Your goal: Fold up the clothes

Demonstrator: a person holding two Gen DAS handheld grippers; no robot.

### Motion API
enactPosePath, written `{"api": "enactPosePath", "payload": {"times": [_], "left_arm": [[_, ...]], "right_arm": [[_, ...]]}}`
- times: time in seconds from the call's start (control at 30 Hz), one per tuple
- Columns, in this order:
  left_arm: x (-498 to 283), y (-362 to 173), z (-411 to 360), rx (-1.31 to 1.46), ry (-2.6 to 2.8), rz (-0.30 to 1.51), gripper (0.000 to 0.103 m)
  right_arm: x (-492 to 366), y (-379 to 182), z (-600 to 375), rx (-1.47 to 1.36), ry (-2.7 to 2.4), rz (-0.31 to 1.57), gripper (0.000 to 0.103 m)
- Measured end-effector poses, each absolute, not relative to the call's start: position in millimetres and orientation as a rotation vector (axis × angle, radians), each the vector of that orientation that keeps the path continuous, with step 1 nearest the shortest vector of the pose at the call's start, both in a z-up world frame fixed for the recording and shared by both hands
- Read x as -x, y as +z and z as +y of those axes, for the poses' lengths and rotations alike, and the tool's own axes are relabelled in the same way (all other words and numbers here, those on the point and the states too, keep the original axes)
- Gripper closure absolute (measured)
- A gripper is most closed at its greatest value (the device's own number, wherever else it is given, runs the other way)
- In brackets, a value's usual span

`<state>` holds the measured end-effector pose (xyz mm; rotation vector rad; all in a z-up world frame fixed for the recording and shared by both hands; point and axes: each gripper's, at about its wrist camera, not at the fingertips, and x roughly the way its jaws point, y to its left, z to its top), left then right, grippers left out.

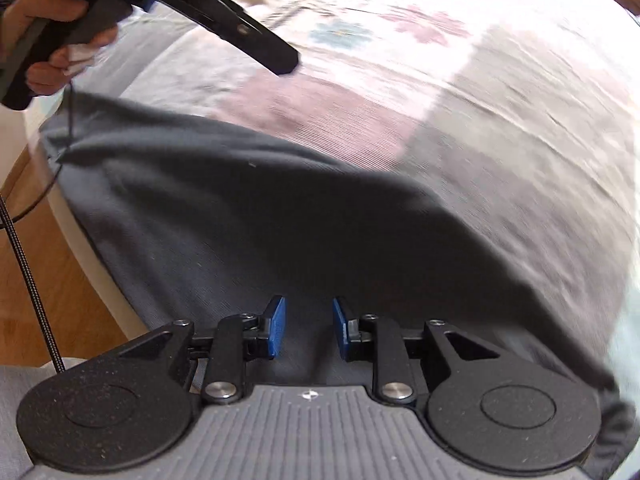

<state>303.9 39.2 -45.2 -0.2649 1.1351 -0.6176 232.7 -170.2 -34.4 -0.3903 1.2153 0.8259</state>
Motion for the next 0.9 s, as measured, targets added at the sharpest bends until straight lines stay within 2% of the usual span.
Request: {"api": "enactPosePath", "payload": {"times": [0.23, 0.5, 0.7, 0.8, 0.9], "left_arm": [[-326, -69, -27, 0.174, -0.855, 1.267, 0.059], [-334, -87, -34, 0.43, -0.983, 1.442, 0.059], [-361, -127, -44, 0.712, -0.988, 1.618, 0.052], [-368, -136, -40, 0.822, -0.909, 1.559, 0.055], [-372, -122, -22, 0.868, -0.834, 1.39, 0.054]], "right_arm": [[-234, -41, -222, 0.28, 0.668, 1.213, 0.073], [-240, -43, -244, 0.219, 0.609, 1.212, 0.07], [-243, -43, -245, 0.21, 0.604, 1.208, 0.069], [-244, -42, -245, 0.205, 0.603, 1.204, 0.067], [-246, -43, -246, 0.199, 0.6, 1.2, 0.066]]}}
